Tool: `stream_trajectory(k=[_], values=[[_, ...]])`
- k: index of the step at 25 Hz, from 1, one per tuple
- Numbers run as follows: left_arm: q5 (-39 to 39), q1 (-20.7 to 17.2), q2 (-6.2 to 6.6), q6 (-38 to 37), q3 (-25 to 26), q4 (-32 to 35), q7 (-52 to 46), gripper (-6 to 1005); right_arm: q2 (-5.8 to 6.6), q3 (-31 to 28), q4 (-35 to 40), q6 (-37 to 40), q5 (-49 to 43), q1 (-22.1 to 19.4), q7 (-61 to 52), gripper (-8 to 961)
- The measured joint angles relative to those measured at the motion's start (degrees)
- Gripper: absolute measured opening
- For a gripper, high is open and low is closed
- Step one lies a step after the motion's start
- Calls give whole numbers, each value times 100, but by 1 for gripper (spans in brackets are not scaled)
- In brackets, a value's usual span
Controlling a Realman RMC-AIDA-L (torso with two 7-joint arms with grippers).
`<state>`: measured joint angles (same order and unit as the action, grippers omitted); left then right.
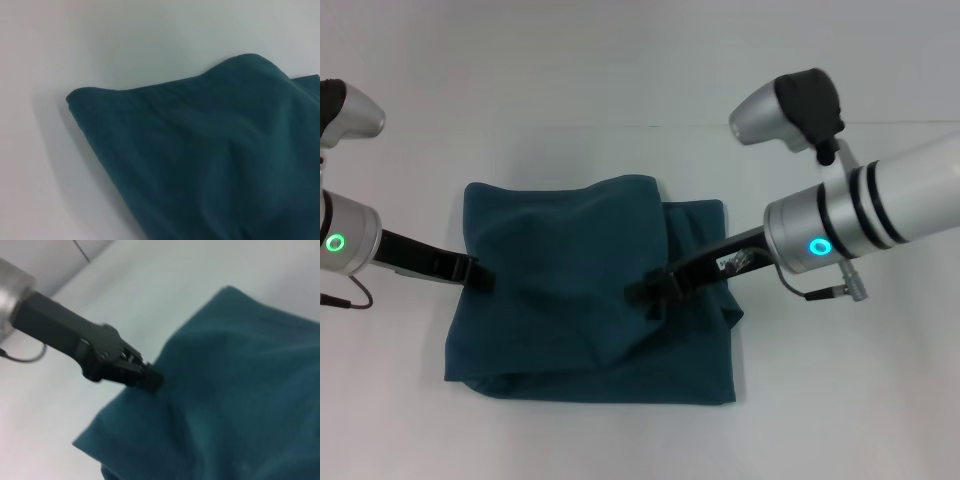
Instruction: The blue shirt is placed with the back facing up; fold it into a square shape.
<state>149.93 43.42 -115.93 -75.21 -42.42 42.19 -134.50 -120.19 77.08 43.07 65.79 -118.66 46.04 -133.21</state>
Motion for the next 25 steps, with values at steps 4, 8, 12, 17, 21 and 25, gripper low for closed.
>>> stream_trajectory(k=[4, 8, 12, 17, 21, 25], values=[[0, -27, -13, -2, 2, -1, 1, 88, 48, -162, 329, 272, 61, -173, 49, 454], [0, -44, -31, 7, 2, -4, 3, 88, 79, -356, 976, 618, -15, -536, -174, 459], [0, -44, -43, 8, 2, -9, 3, 88, 73, -551, 1752, 1071, -204, -971, -534, 509], [2, -22, -44, 23, -1, -9, 4, 89, 58, -845, 1846, 1620, -238, -1126, -801, 543], [2, 15, -42, 36, -37, -10, 34, 89, 25, -886, 1606, 1789, -86, -1075, -925, 610], [2, 41, -34, 37, -40, -10, 89, 89, 16, -899, 1349, 1820, 361, -1096, -973, 641]])
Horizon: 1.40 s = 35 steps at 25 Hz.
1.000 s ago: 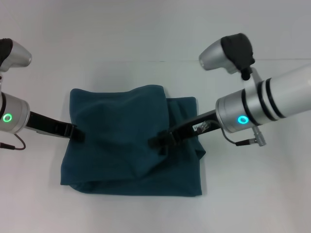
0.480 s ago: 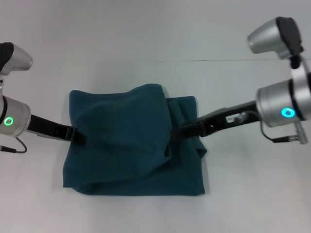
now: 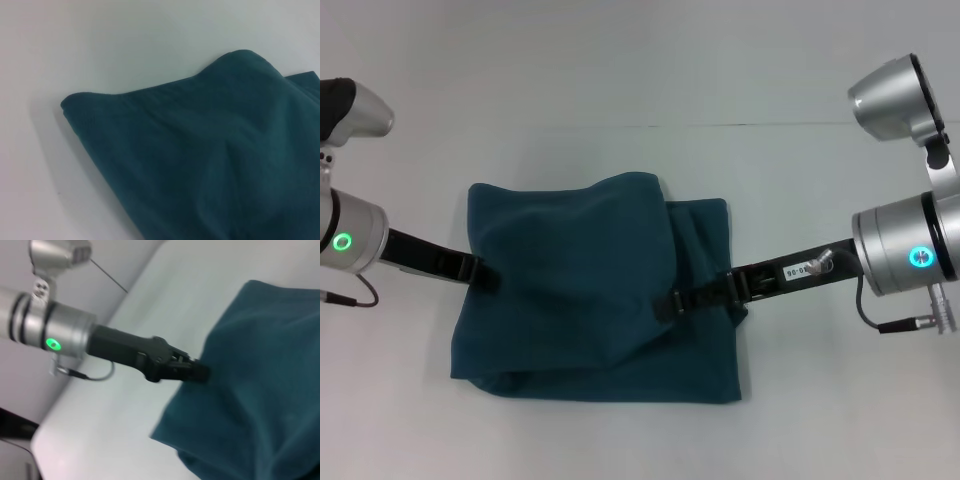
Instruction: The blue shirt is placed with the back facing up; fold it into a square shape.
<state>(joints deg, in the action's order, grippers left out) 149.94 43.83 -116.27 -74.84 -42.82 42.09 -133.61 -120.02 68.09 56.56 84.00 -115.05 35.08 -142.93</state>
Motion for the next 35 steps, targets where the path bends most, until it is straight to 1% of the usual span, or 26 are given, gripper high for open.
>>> stream_trajectory(k=[4, 9, 16, 24, 35], values=[[0, 3, 8, -12, 1, -6, 9, 88, 34, -105, -320, 6, 126, 4, -105, 640], [0, 6, 6, -14, 6, -37, 81, 88, 43, -131, -387, -13, -105, -70, -339, 640], [0, 12, -6, 4, 14, -78, 158, 89, 31, -115, -792, -348, -257, -10, -270, 639], [-1, -23, -12, -21, 5, -79, 199, 89, 16, -146, -1469, -672, -218, 370, 108, 638], [-1, -32, -19, -24, 0, -79, 248, 90, -13, -17, -1925, -1255, -207, 828, 241, 637]])
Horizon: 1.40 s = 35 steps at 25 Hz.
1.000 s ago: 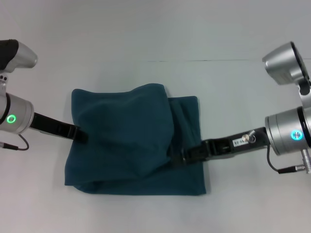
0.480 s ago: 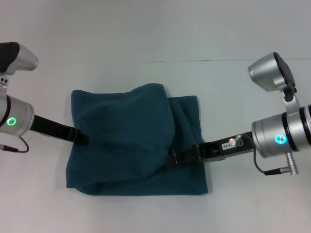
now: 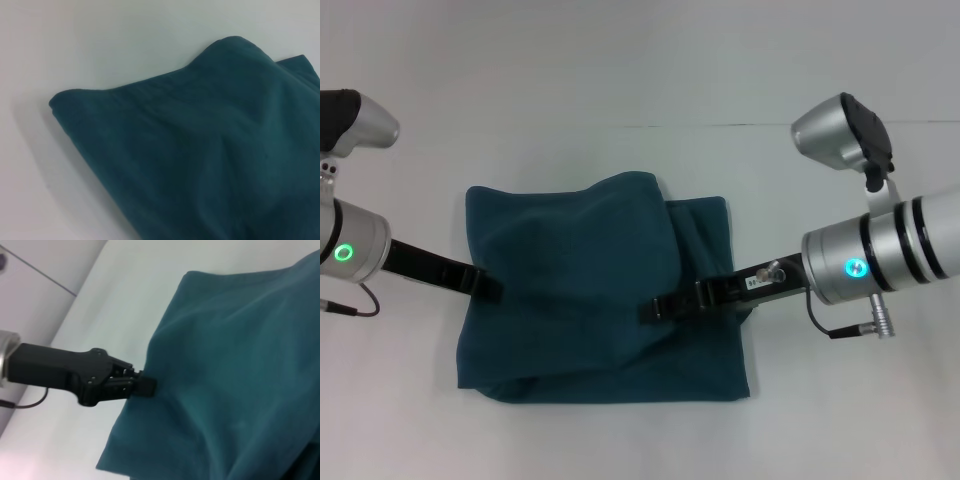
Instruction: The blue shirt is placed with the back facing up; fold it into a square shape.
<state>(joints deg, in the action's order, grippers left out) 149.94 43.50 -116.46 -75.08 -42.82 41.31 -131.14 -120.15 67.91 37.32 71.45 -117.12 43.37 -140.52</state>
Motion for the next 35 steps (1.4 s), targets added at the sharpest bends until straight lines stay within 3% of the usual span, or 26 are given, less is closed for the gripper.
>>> stream_trajectory(k=[8, 19, 24, 32, 35], values=[[0, 8, 0, 7, 3, 0, 13, 90, -3, 365, -396, -435, -2, 415, -30, 635], [0, 18, -7, 26, 11, 0, 51, 91, -17, 592, -476, -737, 2, 522, -132, 573], [0, 18, -9, 37, 32, 0, 53, 91, -17, 634, -480, -806, -10, 489, -134, 317], [8, 2, -5, 134, 46, 0, 8, 92, -18, 911, -407, -809, -10, 441, -108, 95], [18, 0, -3, 140, 46, 0, 5, 92, -19, 926, -236, -816, 6, 326, -108, 88]])
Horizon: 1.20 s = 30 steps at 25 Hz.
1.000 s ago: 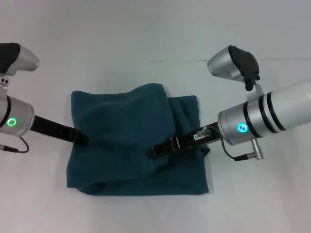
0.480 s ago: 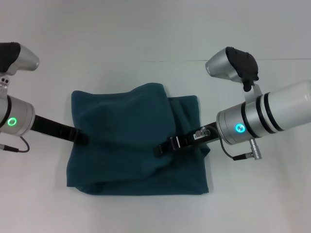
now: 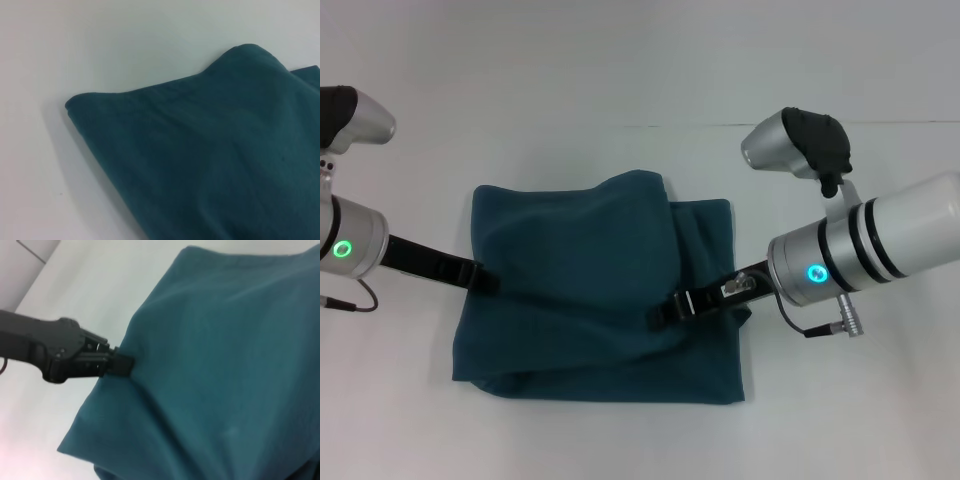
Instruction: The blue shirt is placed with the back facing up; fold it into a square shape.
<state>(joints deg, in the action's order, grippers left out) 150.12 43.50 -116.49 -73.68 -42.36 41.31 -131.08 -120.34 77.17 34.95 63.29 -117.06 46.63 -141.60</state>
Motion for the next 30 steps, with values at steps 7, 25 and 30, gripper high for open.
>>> stream_trajectory(k=[7, 25, 30], values=[[-1, 0, 3, -30, 5, 0, -8, 99, -15, 29, 714, 13, 10, -470, -138, 58], [-74, 5, 32, -314, 131, 106, -82, 195, 35, 572, 3154, 257, 69, -1872, -785, 44], [-202, -31, 38, -442, 311, 207, -84, 379, 47, 539, 3707, 503, -386, -2279, -1197, 43]])
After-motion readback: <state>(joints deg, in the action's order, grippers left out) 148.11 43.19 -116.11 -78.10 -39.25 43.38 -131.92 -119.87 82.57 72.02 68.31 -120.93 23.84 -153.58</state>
